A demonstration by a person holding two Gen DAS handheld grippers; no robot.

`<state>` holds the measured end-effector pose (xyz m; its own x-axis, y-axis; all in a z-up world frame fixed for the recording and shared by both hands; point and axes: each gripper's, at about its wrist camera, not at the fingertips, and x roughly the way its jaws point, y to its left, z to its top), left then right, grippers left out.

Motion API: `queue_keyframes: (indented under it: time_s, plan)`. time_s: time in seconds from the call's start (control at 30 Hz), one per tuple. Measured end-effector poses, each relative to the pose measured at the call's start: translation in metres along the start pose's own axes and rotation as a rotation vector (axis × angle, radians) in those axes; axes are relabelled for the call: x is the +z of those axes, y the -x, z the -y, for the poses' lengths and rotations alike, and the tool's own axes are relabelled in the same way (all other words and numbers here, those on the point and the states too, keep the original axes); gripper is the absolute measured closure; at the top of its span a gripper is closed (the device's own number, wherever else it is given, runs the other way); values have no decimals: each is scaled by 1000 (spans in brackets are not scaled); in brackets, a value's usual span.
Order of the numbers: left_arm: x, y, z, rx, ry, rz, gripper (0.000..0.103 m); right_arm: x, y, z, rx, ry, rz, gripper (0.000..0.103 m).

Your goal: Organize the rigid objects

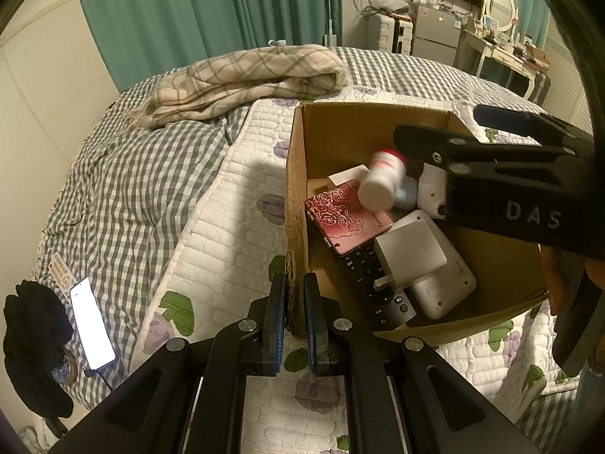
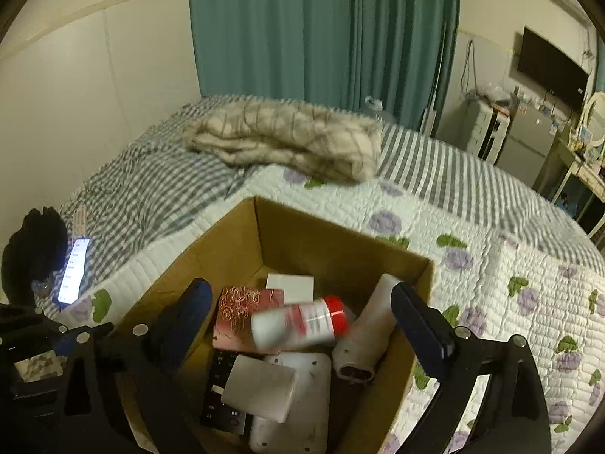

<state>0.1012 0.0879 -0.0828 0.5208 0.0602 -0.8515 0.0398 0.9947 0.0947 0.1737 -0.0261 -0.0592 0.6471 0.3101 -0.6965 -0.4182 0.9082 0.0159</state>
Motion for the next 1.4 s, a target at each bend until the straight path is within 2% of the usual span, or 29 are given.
queue_keyframes:
  time_s: [0.13,0.33,0.53,0.67,0.87,1.0,1.1,1.13,1.17,1.2,1.23,1.3,1.4]
  plan:
    - [0,0,-1,1,-1,1,95,-8,12,4,-22,-22,27,5]
    - [0,0,-1,2,0,3,95,-31,48,13,-36,-85,124,5]
    - [-2,13,-6,0,17,34,95,-60,80,26,-23,-171,158,5]
    - [-1,45,-8,-12,21,107,95,-65,102,35,-69,-197,177,5]
    - [1,100,0,-21,11,248,95,-62,155,40,-148,-203,263,5]
    - [-4,133,11,-58,-14,341,92,-65,189,35,-203,-178,326,5]
    - [-13,151,17,-98,-37,406,83,-75,210,30,-245,-164,353,4]
    - [-18,158,19,-104,-49,432,67,-80,217,27,-260,-156,360,2]
    - [-21,163,20,-105,-59,456,43,-84,221,25,-267,-151,365,1]
    - [-26,170,21,-102,-68,487,35,-88,225,22,-270,-146,369,1]
    - [-32,179,22,-100,-74,538,33,-94,230,18,-270,-135,372,0]
    - [-38,188,22,-109,-71,579,32,-102,235,13,-275,-122,371,0]
    - [-43,192,20,-120,-48,591,28,-115,243,5,-293,-109,371,0]
